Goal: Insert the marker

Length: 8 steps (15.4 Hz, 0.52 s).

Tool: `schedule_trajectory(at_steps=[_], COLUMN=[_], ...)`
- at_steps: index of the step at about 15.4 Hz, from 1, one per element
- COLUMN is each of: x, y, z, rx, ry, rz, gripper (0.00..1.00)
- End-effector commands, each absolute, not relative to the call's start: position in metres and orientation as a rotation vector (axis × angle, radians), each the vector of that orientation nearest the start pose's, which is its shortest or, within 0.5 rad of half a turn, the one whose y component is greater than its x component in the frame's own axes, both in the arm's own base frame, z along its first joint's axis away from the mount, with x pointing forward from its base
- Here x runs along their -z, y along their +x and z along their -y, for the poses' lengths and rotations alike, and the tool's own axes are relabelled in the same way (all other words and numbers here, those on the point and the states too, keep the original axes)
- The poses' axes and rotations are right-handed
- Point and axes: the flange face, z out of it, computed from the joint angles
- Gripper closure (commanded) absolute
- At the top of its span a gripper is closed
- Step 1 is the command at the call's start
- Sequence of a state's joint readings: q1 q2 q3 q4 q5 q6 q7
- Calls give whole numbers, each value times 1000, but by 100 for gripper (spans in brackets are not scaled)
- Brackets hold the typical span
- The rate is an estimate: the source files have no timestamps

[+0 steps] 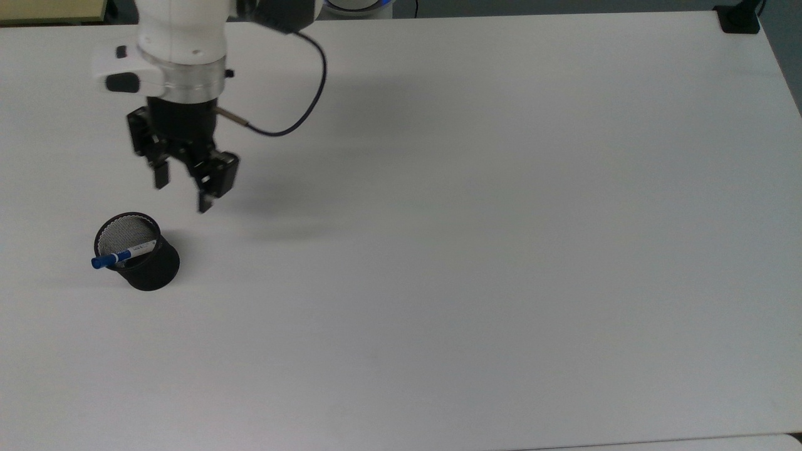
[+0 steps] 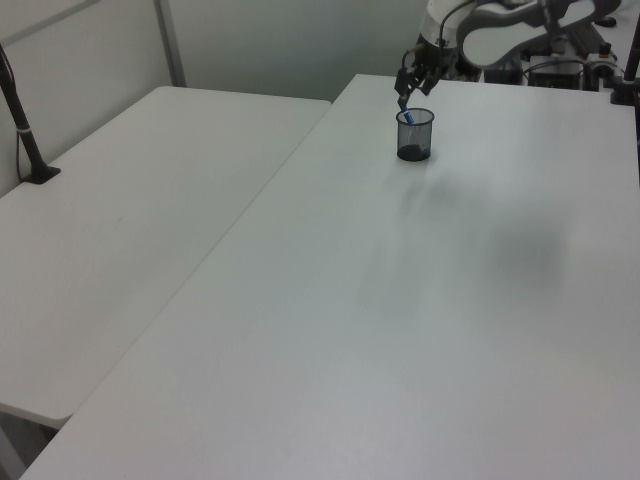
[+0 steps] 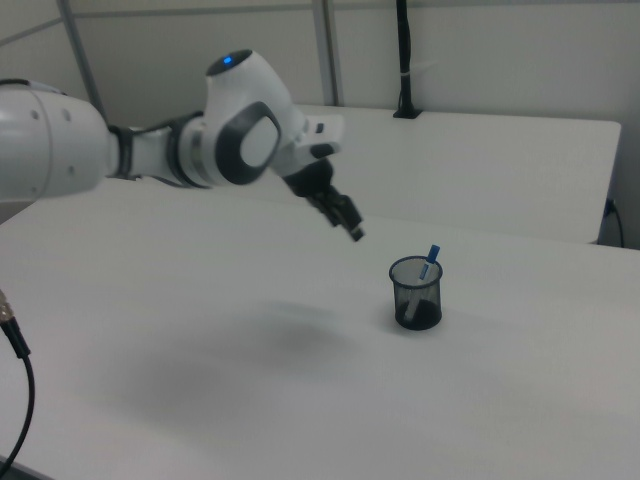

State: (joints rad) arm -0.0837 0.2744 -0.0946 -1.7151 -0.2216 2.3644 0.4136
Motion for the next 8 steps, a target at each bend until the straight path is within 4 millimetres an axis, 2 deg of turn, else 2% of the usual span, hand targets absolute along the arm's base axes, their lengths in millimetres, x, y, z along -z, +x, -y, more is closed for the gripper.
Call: schedule_trajectory(at_steps=[1, 5, 6, 8], x=[-489, -497, -502, -509], y=[628, 613, 607, 598], z=[84, 56, 54, 37], rx=[373, 212, 169, 103], ry=[-3142, -3161, -3170, -3174], rz=[-564, -469, -429, -322], gripper=[17, 0, 0, 0])
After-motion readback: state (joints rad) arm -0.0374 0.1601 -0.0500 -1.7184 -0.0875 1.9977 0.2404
